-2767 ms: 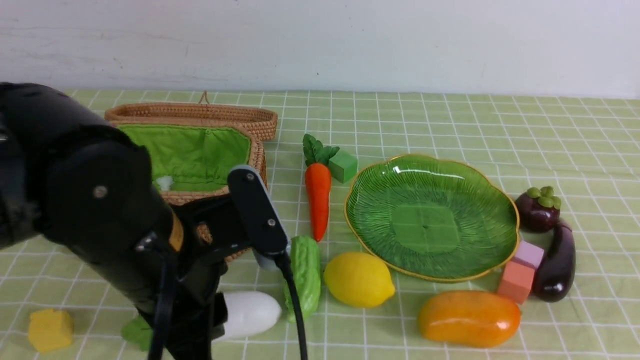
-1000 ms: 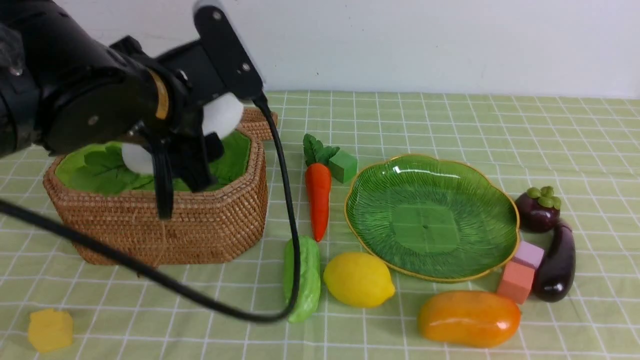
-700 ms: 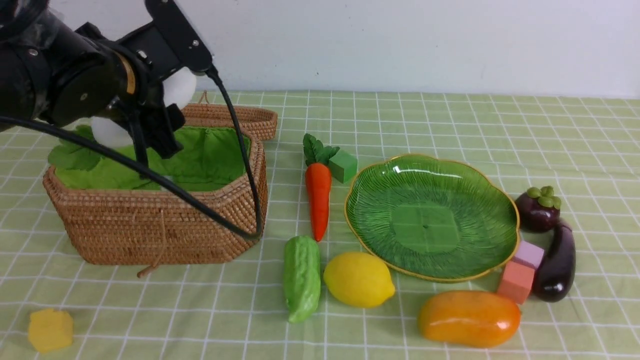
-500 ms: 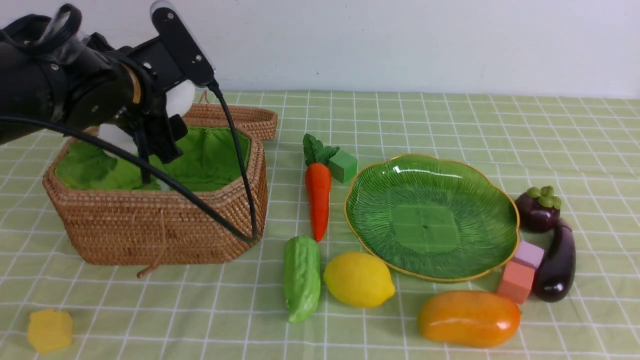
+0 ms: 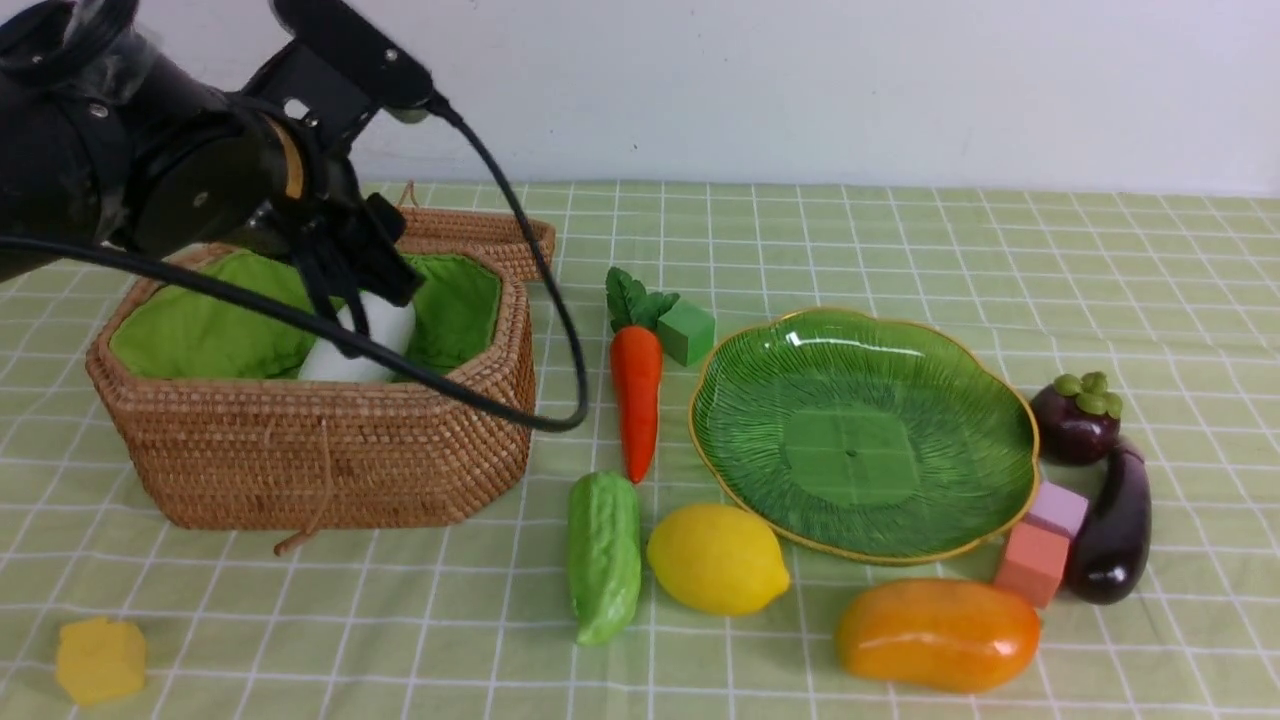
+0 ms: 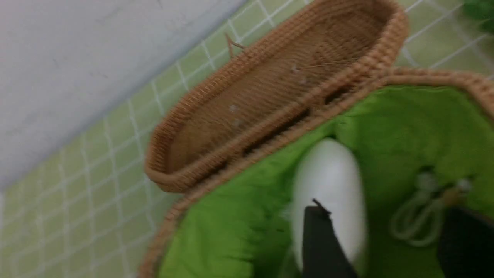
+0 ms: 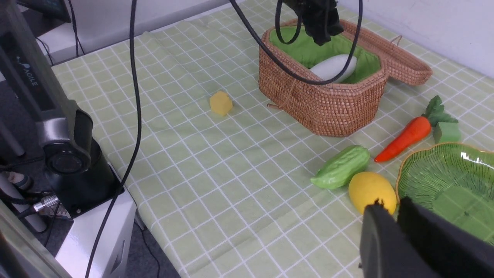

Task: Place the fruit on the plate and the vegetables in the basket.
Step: Take a chayote with your left arm and place it on the basket on the left.

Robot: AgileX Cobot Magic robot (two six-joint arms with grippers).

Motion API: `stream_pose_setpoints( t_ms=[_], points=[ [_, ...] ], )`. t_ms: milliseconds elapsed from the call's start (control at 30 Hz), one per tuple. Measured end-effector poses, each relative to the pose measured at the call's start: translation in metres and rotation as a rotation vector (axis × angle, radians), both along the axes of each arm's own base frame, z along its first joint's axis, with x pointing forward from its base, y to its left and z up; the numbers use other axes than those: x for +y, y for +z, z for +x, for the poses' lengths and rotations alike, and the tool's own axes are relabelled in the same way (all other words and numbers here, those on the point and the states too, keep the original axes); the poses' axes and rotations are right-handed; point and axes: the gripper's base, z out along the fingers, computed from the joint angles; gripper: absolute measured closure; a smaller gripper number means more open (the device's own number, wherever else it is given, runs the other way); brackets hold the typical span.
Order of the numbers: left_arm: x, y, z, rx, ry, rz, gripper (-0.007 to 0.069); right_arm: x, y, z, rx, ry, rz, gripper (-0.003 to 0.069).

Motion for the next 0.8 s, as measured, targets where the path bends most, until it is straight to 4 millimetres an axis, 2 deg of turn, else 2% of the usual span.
stream_pose_setpoints(
  t_ms=[33, 67, 133, 167, 233, 333, 400, 500, 633, 800],
  points=[
    [-0.011, 0.006, -0.015, 0.042, 0.036, -0.086, 0.0376, 0.000, 0.000, 0.000, 0.000, 0.000, 0.000, 0.0583],
    [-0.013, 0.006, -0.017, 0.055, 0.040, -0.095, 0.0391, 0.000, 0.000, 0.000, 0.000, 0.000, 0.000, 0.0583],
    [-0.040, 0.011, -0.054, 0.199, 0.072, -0.208, 0.0580, 0.000, 0.000, 0.000, 0.000, 0.000, 0.000, 0.0582],
    [-0.047, 0.010, -0.065, 0.268, 0.085, -0.232, 0.0624, 0.000, 0.000, 0.000, 0.000, 0.000, 0.000, 0.0581],
    [-0.066, 0.005, -0.088, 0.398, 0.066, -0.253, 0.0638, 0.000, 0.000, 0.000, 0.000, 0.000, 0.000, 0.0580],
    [-0.088, -0.006, -0.105, 0.504, 0.015, -0.247, 0.0636, 0.000, 0.000, 0.000, 0.000, 0.000, 0.000, 0.0577],
    [-0.103, -0.020, -0.108, 0.564, -0.003, -0.239, 0.0600, 0.000, 0.000, 0.000, -0.001, -0.002, -0.002, 0.0573],
    [-0.112, -0.037, -0.101, 0.597, 0.011, -0.226, 0.0517, 0.000, 0.000, 0.000, -0.001, -0.003, -0.002, 0.0571],
    [-0.121, -0.069, -0.082, 0.627, 0.073, -0.217, 0.0327, 0.000, 0.000, 0.000, -0.002, -0.005, -0.004, 0.0569],
    [-0.124, -0.099, -0.059, 0.608, 0.155, -0.225, 0.0153, 0.000, 0.000, 0.000, -0.002, -0.005, -0.004, 0.0564]
  ],
)
